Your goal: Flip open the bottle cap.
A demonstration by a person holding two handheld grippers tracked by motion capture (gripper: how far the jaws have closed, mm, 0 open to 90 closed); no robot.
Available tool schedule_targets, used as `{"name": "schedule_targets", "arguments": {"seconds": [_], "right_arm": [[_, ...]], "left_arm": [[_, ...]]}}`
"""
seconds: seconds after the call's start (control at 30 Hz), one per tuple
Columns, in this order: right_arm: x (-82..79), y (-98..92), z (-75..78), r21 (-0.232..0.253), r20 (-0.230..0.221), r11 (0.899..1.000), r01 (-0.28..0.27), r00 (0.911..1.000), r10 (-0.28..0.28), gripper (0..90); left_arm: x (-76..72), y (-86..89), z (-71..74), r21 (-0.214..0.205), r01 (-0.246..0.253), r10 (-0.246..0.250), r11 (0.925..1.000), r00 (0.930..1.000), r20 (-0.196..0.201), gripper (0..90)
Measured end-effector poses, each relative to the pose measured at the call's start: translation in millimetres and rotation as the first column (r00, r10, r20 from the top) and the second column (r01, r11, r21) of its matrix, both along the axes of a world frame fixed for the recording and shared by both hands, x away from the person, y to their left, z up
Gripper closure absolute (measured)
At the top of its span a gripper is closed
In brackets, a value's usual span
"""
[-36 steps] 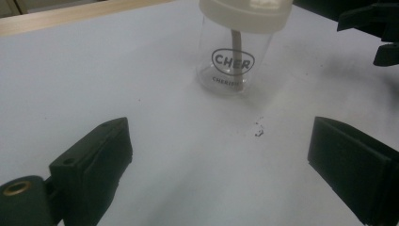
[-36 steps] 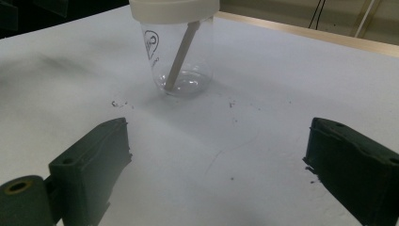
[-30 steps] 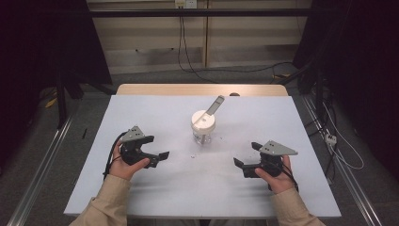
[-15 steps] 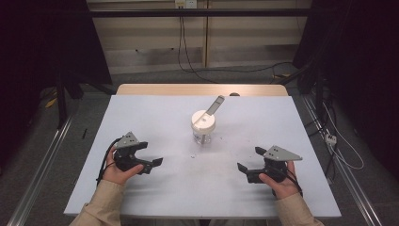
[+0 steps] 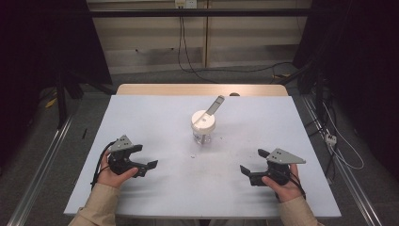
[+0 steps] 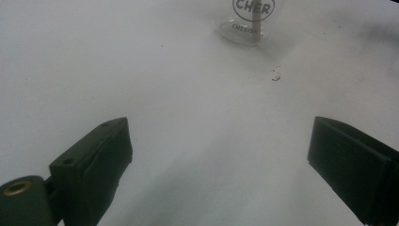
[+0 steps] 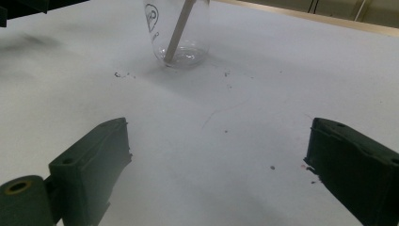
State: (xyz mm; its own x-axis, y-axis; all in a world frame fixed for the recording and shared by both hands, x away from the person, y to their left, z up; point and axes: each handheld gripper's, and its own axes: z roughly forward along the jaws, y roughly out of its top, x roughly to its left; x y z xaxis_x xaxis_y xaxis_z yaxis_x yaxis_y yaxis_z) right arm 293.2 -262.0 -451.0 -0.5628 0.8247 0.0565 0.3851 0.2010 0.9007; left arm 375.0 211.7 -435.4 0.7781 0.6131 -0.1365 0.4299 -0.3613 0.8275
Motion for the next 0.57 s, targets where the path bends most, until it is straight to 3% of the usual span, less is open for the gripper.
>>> {"name": "schedule_targets", "arguments": {"seconds": [0.57], "right_arm": [[-5.1,-6.4,-1.9,-0.004,-0.001,1.000,0.005,1.0000,-0.005,6.2]], "left_arm": [[-1.9,8.8,-2.4,0.001,-0.024,0.024,0.9997,0.9997,0.000,6.4]]}}
